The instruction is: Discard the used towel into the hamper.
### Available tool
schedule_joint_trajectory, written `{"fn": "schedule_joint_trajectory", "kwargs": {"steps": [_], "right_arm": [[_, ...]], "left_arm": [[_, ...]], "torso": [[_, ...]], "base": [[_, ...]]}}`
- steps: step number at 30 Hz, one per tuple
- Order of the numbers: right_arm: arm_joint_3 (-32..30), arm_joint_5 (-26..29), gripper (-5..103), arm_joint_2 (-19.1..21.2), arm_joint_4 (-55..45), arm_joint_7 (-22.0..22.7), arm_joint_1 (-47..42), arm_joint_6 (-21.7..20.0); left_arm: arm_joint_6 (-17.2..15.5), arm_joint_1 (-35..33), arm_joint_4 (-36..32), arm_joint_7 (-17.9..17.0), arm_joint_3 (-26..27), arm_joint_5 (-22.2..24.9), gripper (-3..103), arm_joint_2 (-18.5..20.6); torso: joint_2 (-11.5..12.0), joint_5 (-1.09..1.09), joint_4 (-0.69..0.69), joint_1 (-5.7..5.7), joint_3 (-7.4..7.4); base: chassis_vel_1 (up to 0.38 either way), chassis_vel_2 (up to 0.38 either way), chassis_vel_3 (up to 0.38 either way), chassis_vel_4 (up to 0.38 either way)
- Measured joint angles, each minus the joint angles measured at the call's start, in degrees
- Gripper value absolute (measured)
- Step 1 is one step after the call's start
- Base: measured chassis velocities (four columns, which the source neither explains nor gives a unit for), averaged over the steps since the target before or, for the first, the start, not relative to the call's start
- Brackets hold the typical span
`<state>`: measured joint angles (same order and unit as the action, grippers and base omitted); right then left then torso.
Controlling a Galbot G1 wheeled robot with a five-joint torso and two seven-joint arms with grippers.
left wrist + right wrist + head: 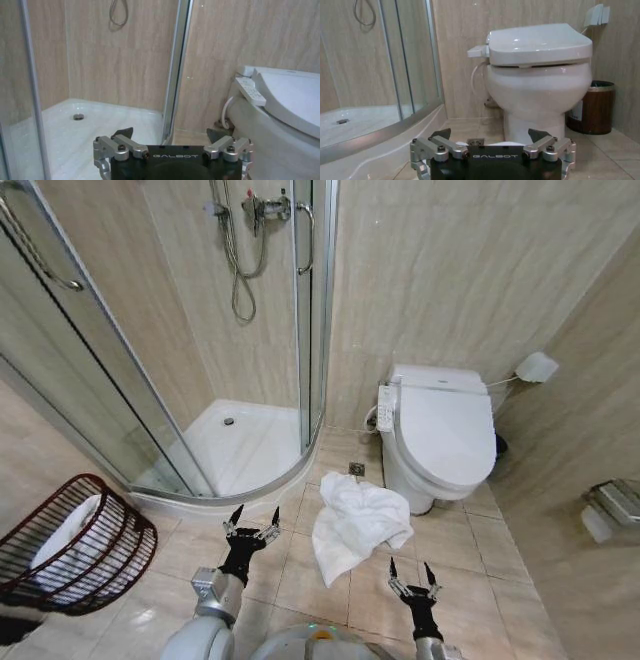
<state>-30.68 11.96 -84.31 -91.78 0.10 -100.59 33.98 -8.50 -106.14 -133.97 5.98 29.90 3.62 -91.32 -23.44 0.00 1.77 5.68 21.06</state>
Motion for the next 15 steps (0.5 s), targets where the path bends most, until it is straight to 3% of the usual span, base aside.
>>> {"fn": "schedule_joint_trajectory", "kwargs": {"steps": [15], "right_arm": [[-0.73,2.21,100,0.05,0.99,-1.60,-0.46,-0.42]], "left_arm": [[0.00,0.00,0.00,0.00,0.00,0.00,99,0.00]], "torso": [[-0.29,0.00,0.00,0.10,0.19]], "base": [[0.000,0.000,0.000,0.000]]}}
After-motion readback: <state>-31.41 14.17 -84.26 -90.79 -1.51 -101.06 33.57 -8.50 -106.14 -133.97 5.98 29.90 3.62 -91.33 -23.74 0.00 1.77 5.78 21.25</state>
